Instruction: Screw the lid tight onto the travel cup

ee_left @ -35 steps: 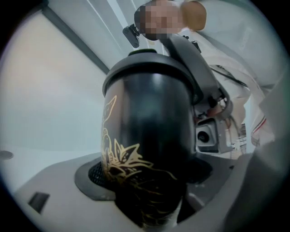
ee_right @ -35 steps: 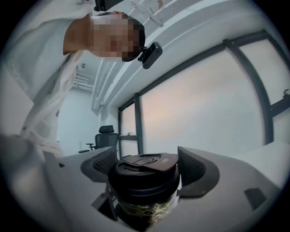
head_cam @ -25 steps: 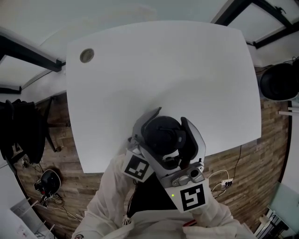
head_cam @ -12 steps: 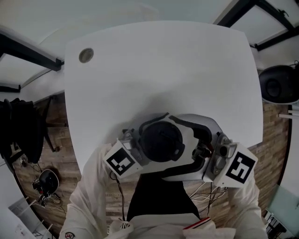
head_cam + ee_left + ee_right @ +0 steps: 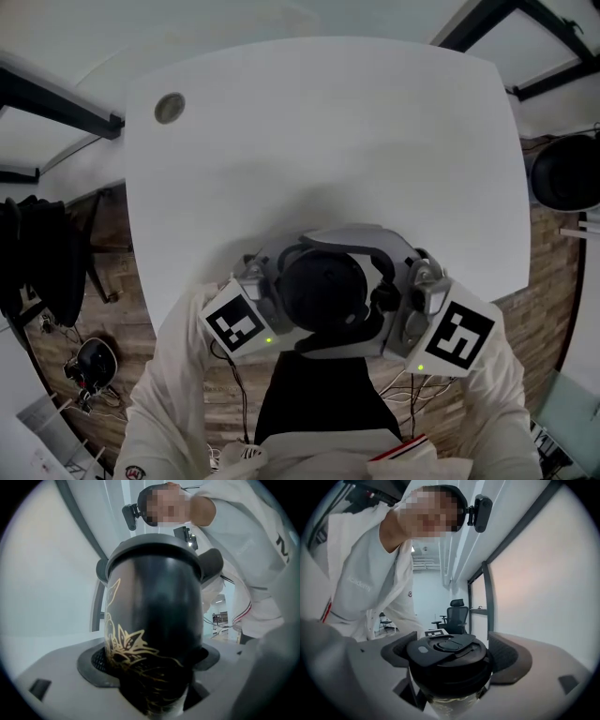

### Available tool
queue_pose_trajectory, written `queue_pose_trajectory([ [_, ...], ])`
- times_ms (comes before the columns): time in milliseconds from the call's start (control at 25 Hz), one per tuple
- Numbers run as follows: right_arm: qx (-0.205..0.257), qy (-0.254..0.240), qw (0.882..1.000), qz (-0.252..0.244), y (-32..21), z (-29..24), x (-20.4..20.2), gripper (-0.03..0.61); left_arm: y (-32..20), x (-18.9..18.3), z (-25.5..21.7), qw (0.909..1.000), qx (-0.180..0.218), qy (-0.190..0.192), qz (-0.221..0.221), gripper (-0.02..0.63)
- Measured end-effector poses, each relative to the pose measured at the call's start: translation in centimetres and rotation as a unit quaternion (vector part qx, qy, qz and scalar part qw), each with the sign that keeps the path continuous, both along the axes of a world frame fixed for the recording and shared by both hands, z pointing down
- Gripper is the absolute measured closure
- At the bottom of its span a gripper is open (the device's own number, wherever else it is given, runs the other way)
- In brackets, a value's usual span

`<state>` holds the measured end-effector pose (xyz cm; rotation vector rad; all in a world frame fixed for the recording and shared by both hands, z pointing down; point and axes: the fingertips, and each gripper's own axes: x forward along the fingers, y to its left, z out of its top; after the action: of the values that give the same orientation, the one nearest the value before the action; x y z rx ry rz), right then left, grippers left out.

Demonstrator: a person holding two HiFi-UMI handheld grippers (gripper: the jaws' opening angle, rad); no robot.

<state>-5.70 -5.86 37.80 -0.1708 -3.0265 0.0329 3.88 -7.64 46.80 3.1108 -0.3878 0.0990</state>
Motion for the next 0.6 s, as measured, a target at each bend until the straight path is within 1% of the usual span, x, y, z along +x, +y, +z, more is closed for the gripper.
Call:
queue_pose_trajectory([
  [120, -0.003, -0.008, 0.996, 0.086, -0.8, 0.3, -0.8, 0.117, -0.4, -0.9, 0.3, 0.9996, 0.003, 0.002, -0.03, 0.19],
  [280, -0.004, -0.017, 0.98, 0.199, -1.4, 0.5, -1.3, 0.118, -0.5, -1.8, 0.8, 0.9977, 0.001, 0.002, -0.068, 0.19],
  [440, -0.006, -0.019, 0.962, 0.272, -1.8, 0.3, -0.7, 0.118, -0.2, -1.7, 1.7, 0.9945, -0.019, -0.021, -0.101, 0.19],
  [520, -0.01, -0.017, 0.952, 0.304, -2.1, 0.3, -0.4, 0.118, -0.5, -1.7, 1.5, 0.9926, -0.013, -0.022, -0.119, 0.19],
  [600, -0.014, -0.014, 0.944, 0.331, -2.3, 0.4, -0.2, 0.118, -0.9, -1.7, 1.0, 0.9899, -0.002, -0.013, -0.141, 0.19],
])
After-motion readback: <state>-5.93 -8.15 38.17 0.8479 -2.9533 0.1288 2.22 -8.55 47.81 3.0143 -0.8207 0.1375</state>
